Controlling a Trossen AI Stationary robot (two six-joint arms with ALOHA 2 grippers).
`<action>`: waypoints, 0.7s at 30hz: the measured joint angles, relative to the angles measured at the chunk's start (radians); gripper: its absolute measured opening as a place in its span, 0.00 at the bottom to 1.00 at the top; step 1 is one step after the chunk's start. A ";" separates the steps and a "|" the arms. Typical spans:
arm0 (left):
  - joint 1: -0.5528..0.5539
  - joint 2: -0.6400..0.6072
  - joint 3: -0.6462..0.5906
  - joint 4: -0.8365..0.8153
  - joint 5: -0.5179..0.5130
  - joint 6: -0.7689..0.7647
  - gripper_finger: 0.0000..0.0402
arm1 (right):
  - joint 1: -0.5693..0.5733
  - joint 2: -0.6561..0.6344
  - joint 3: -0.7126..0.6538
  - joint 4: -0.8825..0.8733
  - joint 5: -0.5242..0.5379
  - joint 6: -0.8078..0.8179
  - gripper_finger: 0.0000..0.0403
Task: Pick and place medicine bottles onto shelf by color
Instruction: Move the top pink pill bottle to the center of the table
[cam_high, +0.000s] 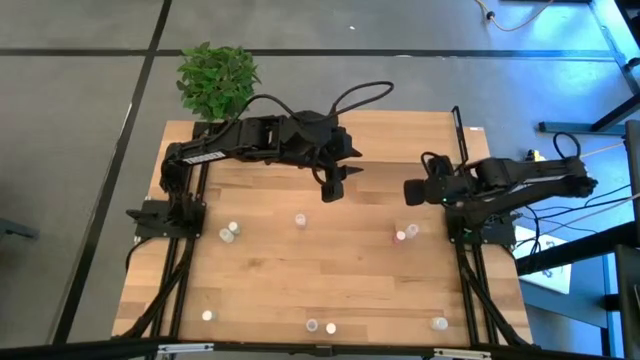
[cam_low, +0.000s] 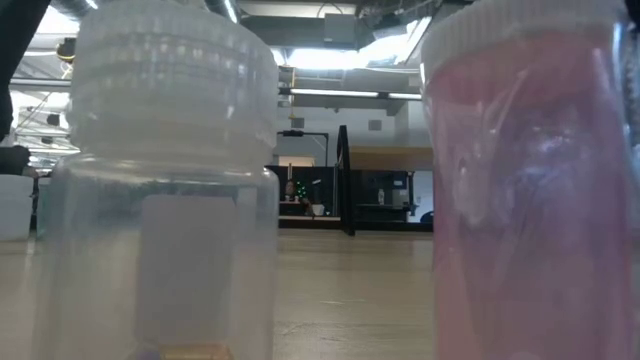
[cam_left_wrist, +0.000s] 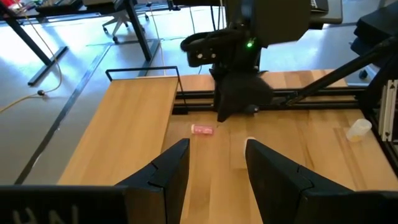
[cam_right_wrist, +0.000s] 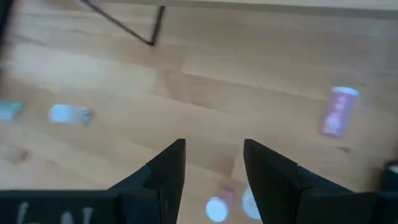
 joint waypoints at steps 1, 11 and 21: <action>-0.001 0.000 0.000 0.000 0.000 0.000 0.38 | -0.013 0.010 0.000 -0.021 -0.001 0.002 0.41; -0.002 0.000 0.000 -0.001 0.000 0.007 0.38 | -0.228 0.118 0.000 -0.105 -0.111 -0.054 0.41; -0.002 0.000 0.000 -0.003 0.000 0.006 0.38 | -0.386 0.146 -0.006 -0.168 -0.213 -0.240 0.41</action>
